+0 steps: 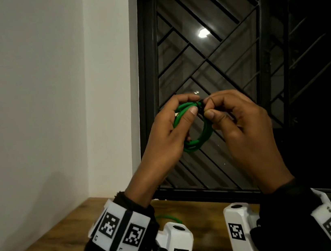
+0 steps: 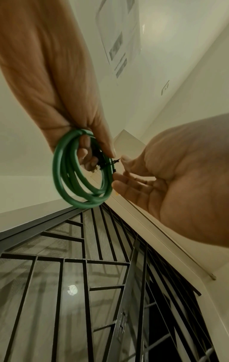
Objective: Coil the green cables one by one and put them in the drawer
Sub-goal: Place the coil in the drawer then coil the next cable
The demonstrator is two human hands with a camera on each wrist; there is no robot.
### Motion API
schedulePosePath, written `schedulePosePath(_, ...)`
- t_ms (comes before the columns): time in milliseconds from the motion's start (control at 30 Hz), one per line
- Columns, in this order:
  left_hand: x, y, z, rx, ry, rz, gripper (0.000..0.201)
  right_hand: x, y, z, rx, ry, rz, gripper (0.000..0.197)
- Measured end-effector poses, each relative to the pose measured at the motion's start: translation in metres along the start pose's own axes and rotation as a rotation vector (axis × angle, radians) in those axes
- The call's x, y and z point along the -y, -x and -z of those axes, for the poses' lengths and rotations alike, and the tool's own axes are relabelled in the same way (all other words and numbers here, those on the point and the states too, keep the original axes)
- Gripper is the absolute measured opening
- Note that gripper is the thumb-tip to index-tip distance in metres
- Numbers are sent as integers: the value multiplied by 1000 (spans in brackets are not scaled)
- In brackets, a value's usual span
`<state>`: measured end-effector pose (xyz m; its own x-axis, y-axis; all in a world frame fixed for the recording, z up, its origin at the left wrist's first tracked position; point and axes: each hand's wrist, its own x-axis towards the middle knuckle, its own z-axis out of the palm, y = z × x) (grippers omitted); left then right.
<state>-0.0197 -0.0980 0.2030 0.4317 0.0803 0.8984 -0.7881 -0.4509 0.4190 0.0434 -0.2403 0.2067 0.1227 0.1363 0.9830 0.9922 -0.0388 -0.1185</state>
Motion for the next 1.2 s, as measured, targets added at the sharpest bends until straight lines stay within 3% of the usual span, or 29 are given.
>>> schedulePosePath(367, 3, -1, 0, -140, -109, -30, 24, 10, 4, -8, -62, 87, 34, 9)
schedulePosePath(500, 1, -1, 1, -98, -95, -78, 35, 13, 4, -7, -83, -7, 12, 11)
schedulePosePath(933, 0, 3, -5, -272, -181, -154, 15, 16, 6, -13, -52, -13, -2, 10)
schedulePosePath(1200, 1, 3, -8, -289, -171, -132, 17, 16, 7, -14, -31, 19, 7, 10)
